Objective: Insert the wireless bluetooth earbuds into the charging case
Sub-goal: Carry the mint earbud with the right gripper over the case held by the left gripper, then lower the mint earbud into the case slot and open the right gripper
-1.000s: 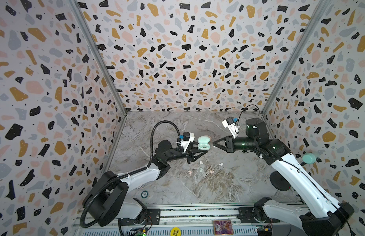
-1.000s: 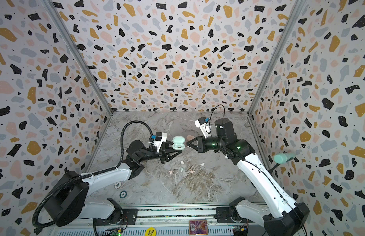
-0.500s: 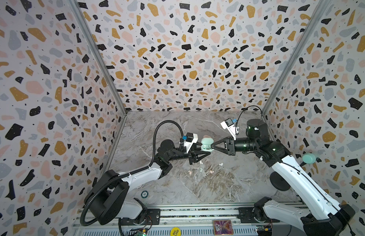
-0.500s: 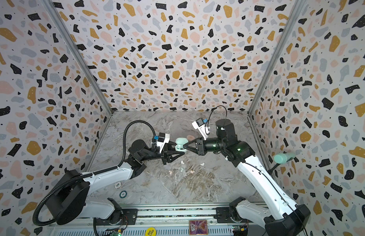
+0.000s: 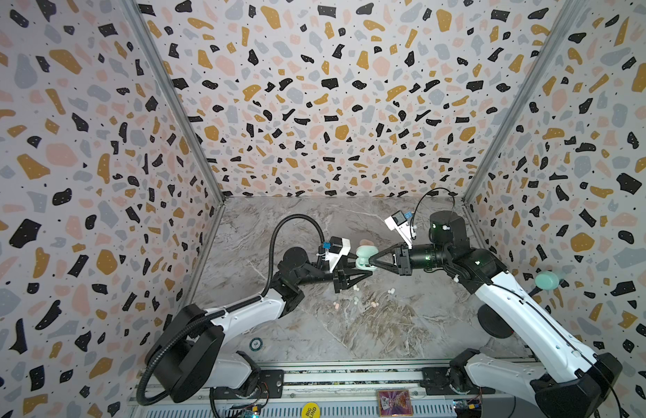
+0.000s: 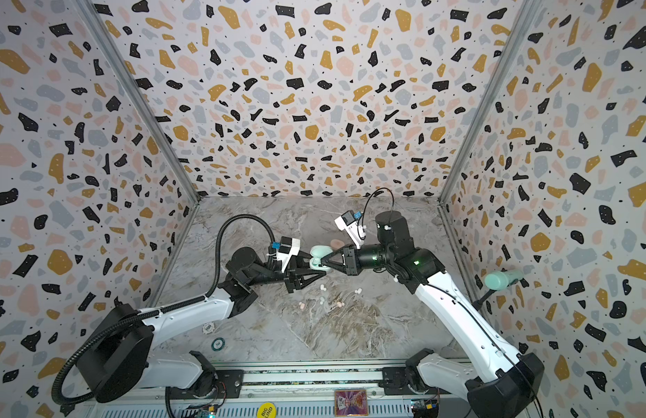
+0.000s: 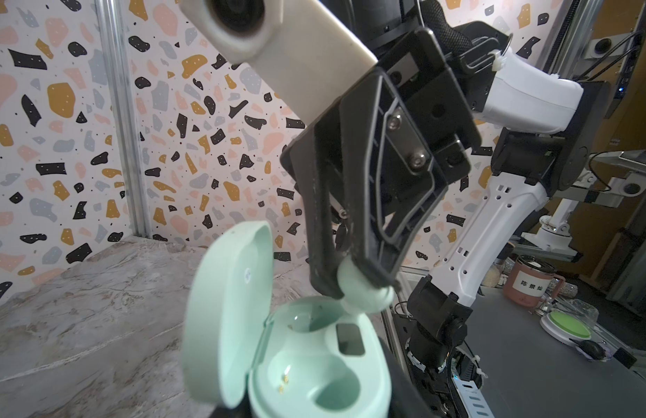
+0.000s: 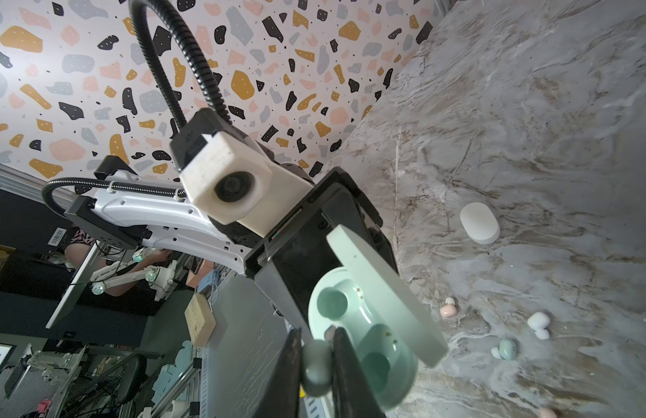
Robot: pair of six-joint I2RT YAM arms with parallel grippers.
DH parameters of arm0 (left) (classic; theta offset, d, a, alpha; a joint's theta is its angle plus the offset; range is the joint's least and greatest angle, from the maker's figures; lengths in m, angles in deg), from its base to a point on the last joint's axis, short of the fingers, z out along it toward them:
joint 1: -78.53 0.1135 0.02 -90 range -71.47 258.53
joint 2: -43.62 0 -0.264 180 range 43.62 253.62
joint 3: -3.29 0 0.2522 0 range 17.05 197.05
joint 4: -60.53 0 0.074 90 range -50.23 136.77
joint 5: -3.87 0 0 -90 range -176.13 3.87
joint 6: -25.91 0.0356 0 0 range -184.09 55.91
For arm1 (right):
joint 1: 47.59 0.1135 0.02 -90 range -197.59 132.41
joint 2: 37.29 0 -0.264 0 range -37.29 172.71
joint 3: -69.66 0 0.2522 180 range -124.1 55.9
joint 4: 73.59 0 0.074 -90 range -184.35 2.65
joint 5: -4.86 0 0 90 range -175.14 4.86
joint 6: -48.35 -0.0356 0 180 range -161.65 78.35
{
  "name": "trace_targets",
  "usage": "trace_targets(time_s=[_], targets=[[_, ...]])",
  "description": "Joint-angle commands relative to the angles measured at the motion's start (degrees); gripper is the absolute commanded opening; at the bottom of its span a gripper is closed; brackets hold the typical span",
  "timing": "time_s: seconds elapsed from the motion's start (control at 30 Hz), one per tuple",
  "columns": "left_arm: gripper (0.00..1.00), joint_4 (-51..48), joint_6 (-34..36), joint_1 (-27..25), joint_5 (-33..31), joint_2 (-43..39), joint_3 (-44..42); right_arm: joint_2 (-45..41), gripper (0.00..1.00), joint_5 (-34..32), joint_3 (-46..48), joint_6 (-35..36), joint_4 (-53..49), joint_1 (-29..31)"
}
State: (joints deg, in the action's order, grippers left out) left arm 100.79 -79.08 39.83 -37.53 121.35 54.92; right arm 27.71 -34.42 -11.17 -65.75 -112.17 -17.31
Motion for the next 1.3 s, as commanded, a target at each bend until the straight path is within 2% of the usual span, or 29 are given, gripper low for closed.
trace_targets(time_s=[0.0, 0.6, 1.27], targets=[[0.24, 2.34, 1.05, -0.33, 1.38, -1.67, 1.16, 0.01, 0.17, -0.85, 0.10, 0.61, 0.40, 0.27], [0.24, 1.62, 2.04, -0.50, 1.49, -2.25, 0.82, 1.24, 0.17, -2.46, 0.37, 1.46, -1.36, 0.13], [0.24, 0.57, 2.85, -0.59, 0.88, -2.15, 0.72, 0.98, 0.49, -4.57, -2.70, 0.89, -3.44, 0.45]])
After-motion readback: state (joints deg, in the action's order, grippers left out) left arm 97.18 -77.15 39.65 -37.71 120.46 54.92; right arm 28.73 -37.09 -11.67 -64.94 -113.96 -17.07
